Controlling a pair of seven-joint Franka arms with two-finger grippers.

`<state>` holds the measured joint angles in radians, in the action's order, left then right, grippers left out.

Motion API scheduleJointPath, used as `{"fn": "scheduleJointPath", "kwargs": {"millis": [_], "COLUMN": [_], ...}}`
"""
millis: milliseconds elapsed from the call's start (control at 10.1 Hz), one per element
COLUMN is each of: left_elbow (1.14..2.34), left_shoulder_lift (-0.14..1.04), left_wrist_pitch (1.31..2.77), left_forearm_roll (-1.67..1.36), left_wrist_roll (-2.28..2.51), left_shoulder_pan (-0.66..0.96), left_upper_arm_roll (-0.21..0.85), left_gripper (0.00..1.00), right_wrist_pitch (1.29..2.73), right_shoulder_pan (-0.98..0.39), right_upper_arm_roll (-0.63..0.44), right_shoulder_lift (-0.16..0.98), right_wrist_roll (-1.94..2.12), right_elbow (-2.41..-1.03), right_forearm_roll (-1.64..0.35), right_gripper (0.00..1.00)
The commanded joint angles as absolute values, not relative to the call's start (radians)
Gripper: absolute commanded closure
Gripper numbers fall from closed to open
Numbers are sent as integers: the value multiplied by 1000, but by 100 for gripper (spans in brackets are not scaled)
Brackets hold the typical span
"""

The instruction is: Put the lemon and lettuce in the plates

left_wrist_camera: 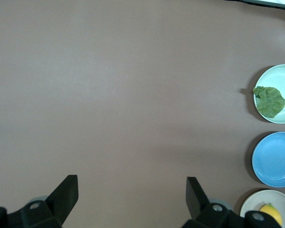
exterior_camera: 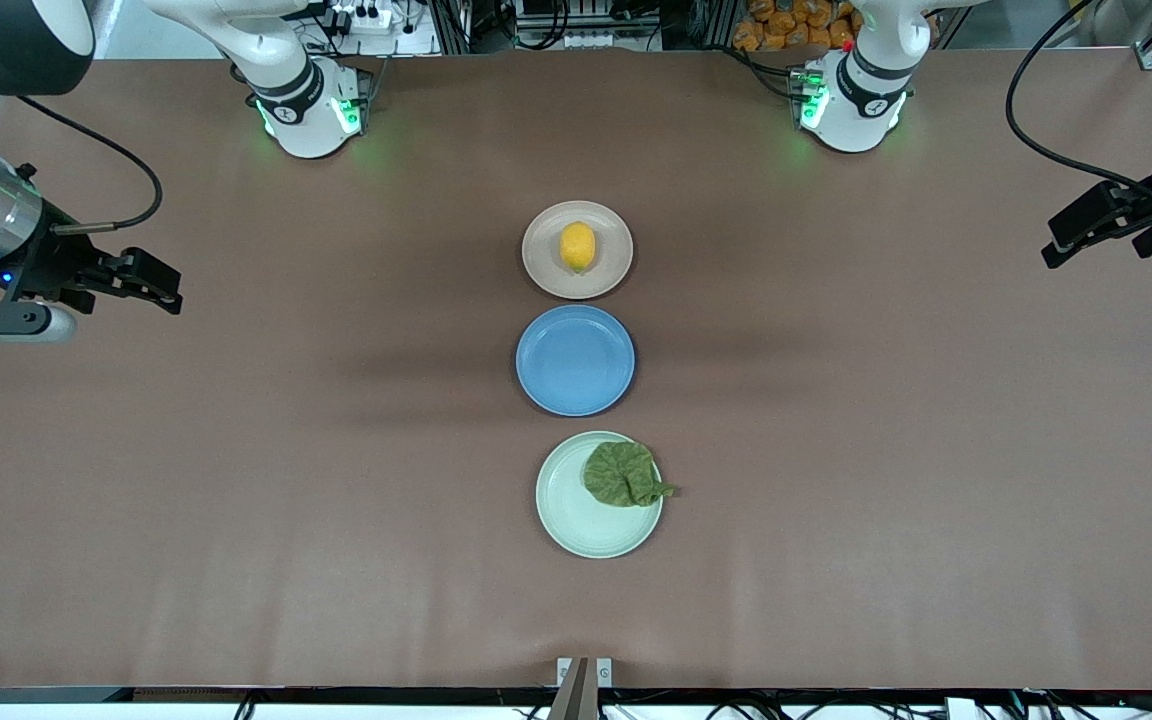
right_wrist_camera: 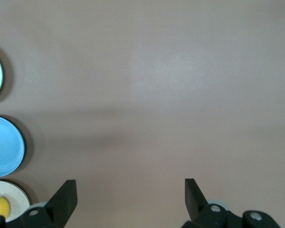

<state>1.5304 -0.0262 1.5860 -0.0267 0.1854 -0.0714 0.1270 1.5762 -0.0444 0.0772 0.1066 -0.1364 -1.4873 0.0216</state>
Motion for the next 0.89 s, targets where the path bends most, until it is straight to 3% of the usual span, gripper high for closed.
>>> {"fn": "scheduleJointPath", "kwargs": {"millis": [0,795], "left_elbow": [1522,1517], "left_shoulder_lift": [-32,-20], "left_wrist_pitch": [1569,1572], "left_forearm_roll": [-21,-23], "left_wrist_roll": [186,184], "left_shoulder_pan": [-78,-69], "left_upper_arm_roll": [141,141], "left_gripper": [0,0], "right_wrist_pitch": [1575,1575], "right_shoulder_pan": [-40,-40], "right_upper_arm_roll": [77,77], "right_shoulder_lift": [81,81], "right_wrist_roll": [-124,-124], "right_elbow": [-1513,-1513], "right_forearm_roll": [8,9], "right_gripper": [0,0]}}
